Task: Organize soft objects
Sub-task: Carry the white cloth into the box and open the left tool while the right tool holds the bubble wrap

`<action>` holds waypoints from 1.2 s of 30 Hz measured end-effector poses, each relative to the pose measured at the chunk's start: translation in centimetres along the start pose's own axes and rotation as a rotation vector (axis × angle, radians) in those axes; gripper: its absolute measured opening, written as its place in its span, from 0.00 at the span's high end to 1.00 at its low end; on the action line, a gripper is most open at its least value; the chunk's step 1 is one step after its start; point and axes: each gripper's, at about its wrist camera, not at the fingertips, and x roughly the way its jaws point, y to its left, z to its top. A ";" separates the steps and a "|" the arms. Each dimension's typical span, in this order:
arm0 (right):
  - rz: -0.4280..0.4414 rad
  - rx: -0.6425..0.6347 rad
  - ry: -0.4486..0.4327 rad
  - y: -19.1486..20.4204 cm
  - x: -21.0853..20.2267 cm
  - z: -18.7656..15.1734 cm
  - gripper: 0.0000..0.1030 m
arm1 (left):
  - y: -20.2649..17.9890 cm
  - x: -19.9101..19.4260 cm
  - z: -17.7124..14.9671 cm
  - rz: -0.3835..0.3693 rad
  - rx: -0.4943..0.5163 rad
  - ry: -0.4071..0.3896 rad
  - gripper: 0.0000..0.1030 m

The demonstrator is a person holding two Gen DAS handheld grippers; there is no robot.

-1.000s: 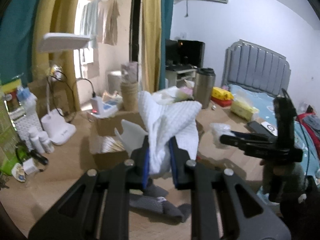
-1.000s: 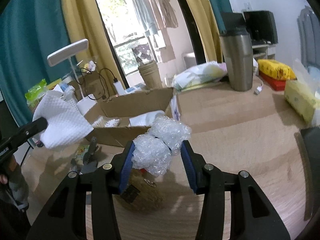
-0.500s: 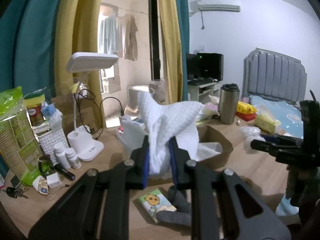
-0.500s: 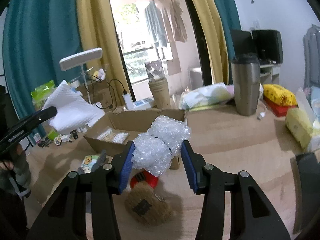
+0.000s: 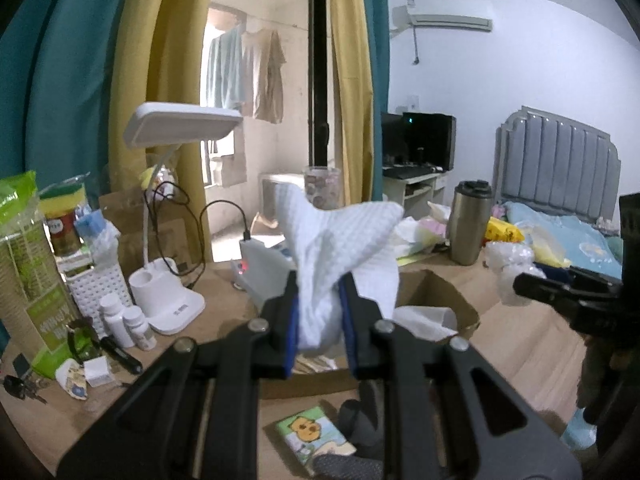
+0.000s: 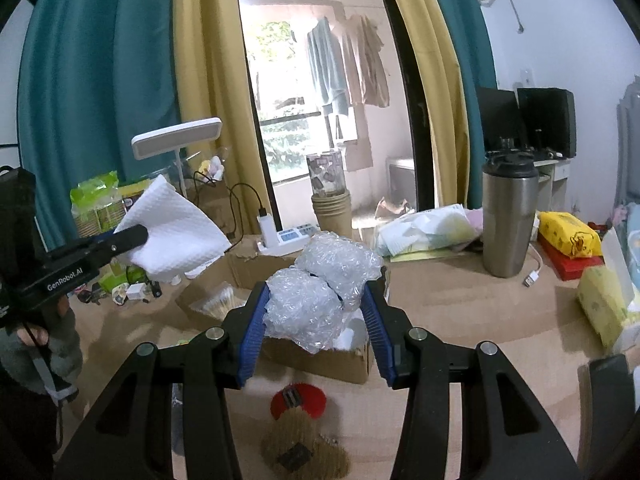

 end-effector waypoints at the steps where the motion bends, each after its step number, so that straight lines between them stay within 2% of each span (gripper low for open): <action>1: 0.001 -0.001 -0.001 0.0 0.2 0.2 0.53 | 0.0 0.2 0.0 -0.001 -0.008 0.000 0.81; 11: 0.011 -0.013 -0.021 0.0 1.1 1.3 0.53 | -1.4 3.6 0.5 -0.047 -0.034 0.023 0.81; 30: 0.026 0.012 -0.023 -1.2 1.6 0.7 0.53 | -4.6 11.7 -3.1 -0.140 -0.069 0.218 0.79; 33: 0.026 0.016 -0.020 -1.3 1.6 0.6 0.53 | -5.0 12.9 -3.7 -0.155 -0.064 0.268 0.72; 34: 0.027 0.016 -0.020 -1.3 1.6 0.5 0.53 | -5.1 13.3 -3.8 -0.162 -0.065 0.283 0.63; 35: 0.028 0.016 -0.020 -1.3 1.6 0.5 0.53 | -5.1 13.6 -3.9 -0.169 -0.072 0.294 0.43; 36: 0.028 0.015 -0.020 -1.3 1.6 0.5 0.53 | -5.0 13.6 -3.9 -0.174 -0.079 0.296 0.33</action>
